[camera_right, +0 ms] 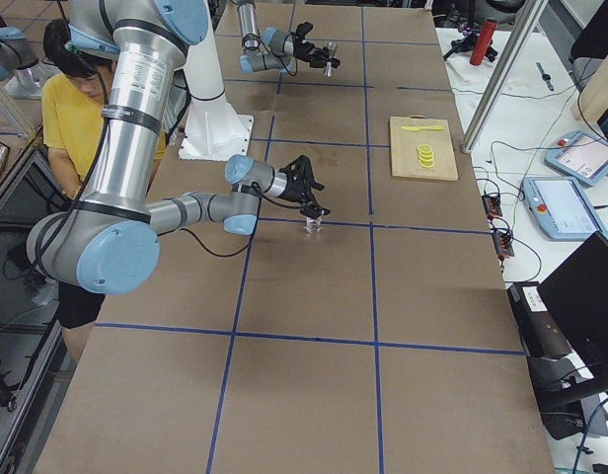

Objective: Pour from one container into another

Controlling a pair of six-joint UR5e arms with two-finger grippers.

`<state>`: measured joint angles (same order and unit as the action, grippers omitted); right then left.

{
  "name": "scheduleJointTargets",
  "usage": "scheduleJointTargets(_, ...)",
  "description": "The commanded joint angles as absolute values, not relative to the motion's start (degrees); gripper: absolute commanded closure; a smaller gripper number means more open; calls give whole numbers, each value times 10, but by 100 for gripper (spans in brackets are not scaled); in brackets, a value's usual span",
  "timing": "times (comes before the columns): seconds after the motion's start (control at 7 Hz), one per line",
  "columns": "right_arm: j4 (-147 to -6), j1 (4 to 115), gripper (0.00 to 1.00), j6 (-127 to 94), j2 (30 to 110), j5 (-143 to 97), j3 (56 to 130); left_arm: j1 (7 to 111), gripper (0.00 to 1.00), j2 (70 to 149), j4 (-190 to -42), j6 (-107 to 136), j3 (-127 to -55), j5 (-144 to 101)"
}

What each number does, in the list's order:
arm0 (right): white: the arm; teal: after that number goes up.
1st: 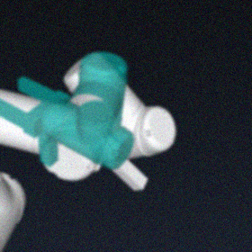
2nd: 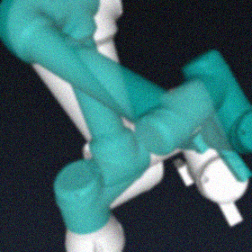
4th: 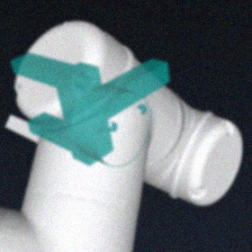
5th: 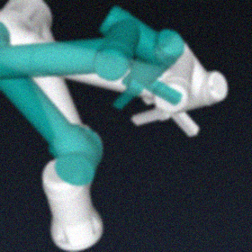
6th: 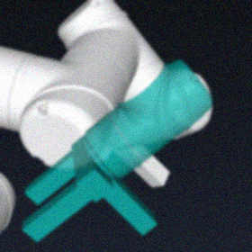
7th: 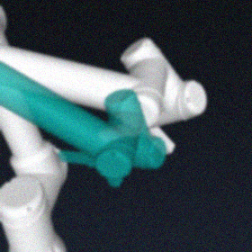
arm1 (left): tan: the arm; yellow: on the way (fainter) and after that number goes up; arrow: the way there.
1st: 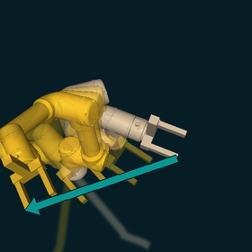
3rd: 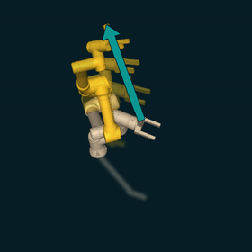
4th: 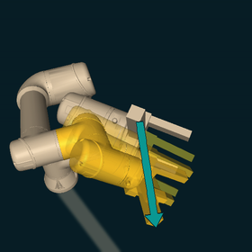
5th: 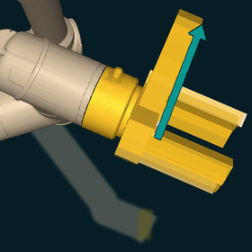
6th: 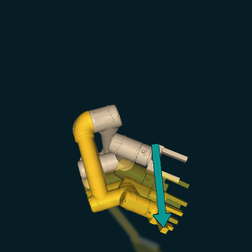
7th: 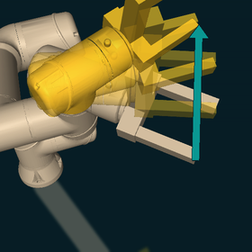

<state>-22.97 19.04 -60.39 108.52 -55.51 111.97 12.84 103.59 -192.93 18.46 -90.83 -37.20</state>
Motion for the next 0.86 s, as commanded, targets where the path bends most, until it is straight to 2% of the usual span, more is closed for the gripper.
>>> scheduleJointTargets(0.0, -239, 49, 0, -641, 1091, -348, 1109, 132, 100, 1036, -1929, 185, -908, -373)
scheduleJointTargets(0.71, -242, -9, 0, -742, 1062, -226, 998, 133, 100, 1036, -1929, 189, -905, -373)
